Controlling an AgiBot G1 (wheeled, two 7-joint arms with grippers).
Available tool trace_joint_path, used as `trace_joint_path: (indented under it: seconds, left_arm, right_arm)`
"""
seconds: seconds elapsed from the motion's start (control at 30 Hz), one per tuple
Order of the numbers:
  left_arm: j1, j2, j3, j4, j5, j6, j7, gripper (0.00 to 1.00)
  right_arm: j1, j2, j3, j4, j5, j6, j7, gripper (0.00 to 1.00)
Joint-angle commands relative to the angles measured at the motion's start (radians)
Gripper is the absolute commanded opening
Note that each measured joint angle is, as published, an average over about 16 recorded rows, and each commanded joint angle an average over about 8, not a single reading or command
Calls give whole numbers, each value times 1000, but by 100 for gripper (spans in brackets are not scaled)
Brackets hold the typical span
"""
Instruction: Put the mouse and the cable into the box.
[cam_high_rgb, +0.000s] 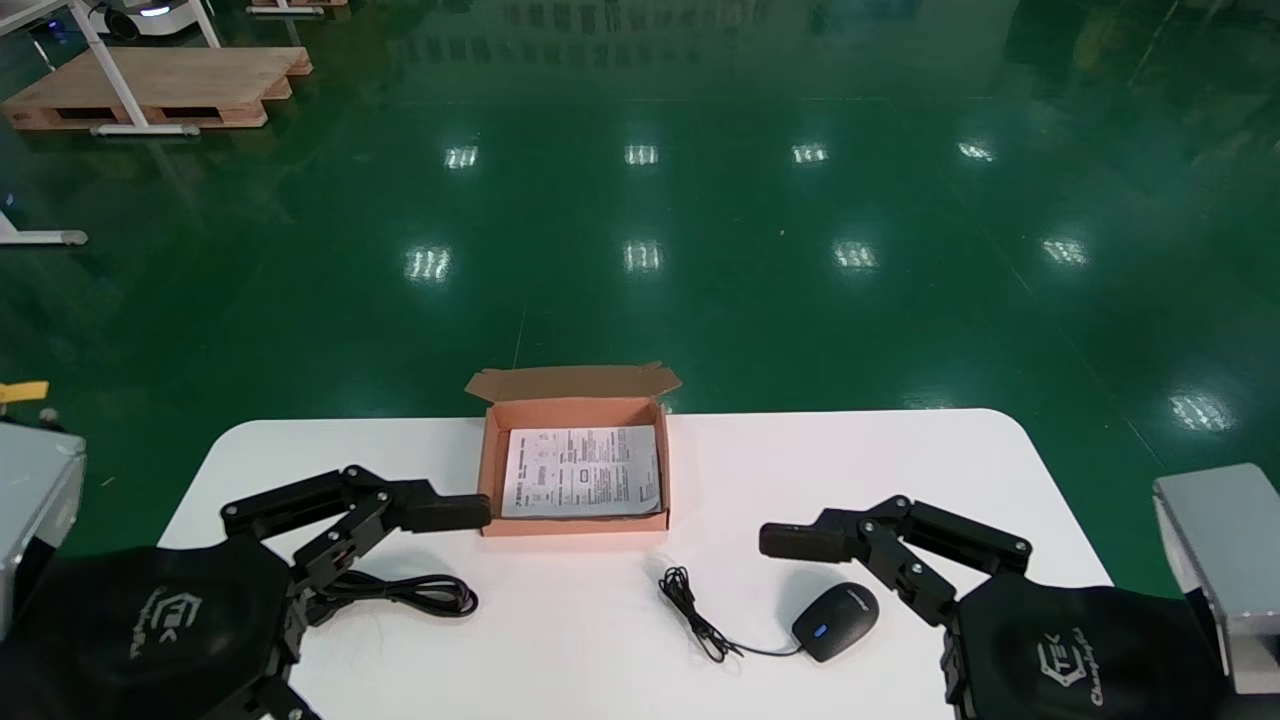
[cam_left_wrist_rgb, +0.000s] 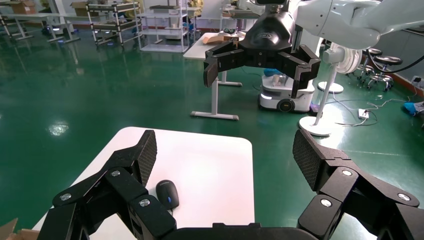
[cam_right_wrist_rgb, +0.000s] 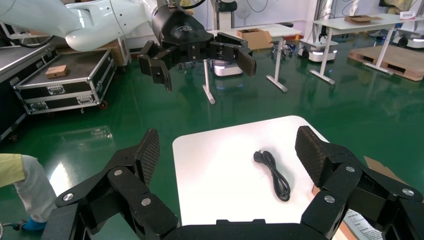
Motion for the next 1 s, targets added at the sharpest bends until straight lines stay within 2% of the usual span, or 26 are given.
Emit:
trace_joint_path:
  seconds: [0.03, 1.0]
  left_arm:
    - [0, 0, 0, 0, 0, 0, 0, 100]
    - [0, 0, 0, 0, 0, 0, 0, 100]
  right_arm:
    - [0, 0, 0, 0, 0, 0, 0, 100]
    - [0, 0, 0, 0, 0, 0, 0, 100]
